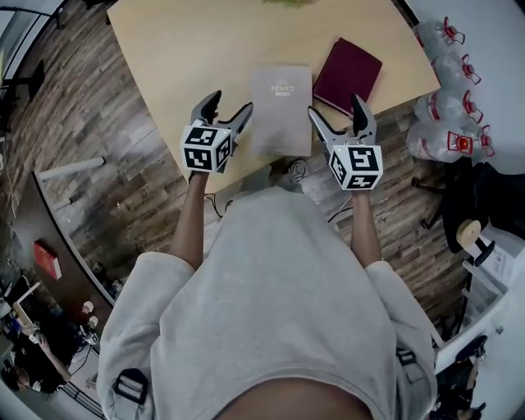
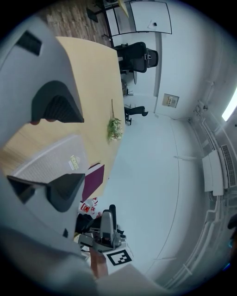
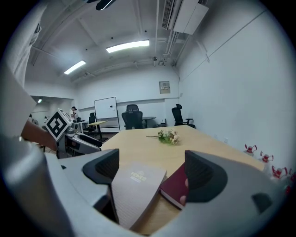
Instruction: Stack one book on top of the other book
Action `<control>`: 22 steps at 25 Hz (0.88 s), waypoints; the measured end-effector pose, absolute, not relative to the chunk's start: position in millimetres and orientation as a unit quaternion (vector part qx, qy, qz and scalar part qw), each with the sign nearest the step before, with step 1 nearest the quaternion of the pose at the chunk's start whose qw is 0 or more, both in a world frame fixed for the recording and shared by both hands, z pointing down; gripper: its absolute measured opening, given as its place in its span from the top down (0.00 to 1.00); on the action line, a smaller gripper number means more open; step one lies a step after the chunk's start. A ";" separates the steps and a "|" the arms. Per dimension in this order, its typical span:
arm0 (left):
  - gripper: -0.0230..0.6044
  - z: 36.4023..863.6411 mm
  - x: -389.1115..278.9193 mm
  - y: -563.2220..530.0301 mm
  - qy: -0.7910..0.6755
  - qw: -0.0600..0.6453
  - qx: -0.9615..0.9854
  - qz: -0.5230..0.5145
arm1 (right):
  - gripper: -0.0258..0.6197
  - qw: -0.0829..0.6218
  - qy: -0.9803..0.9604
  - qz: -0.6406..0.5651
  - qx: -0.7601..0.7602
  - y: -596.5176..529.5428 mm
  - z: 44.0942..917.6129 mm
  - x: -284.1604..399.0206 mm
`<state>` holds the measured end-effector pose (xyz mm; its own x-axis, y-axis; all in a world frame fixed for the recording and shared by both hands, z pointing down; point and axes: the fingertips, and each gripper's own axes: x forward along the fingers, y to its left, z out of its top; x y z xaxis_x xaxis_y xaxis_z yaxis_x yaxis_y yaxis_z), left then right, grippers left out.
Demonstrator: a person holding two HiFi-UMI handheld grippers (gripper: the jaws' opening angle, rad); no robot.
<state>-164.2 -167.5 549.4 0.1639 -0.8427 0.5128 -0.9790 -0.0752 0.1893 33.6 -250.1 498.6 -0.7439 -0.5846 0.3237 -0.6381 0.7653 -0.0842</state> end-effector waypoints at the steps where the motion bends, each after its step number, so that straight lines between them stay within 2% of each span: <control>1: 0.41 550.2 -165.1 -166.1 -0.634 0.252 0.718 0.134 | 0.29 0.142 -0.930 0.096 0.325 -249.6 499.8 29.8; 10: 0.41 565.3 -151.9 -166.3 -0.625 0.277 0.719 0.125 | 0.29 0.162 -0.931 0.122 0.304 -243.4 521.0 15.8; 22: 0.41 609.4 -129.8 -177.7 -0.596 0.348 0.715 0.116 | 0.27 0.202 -0.908 0.242 0.276 -234.3 595.2 3.9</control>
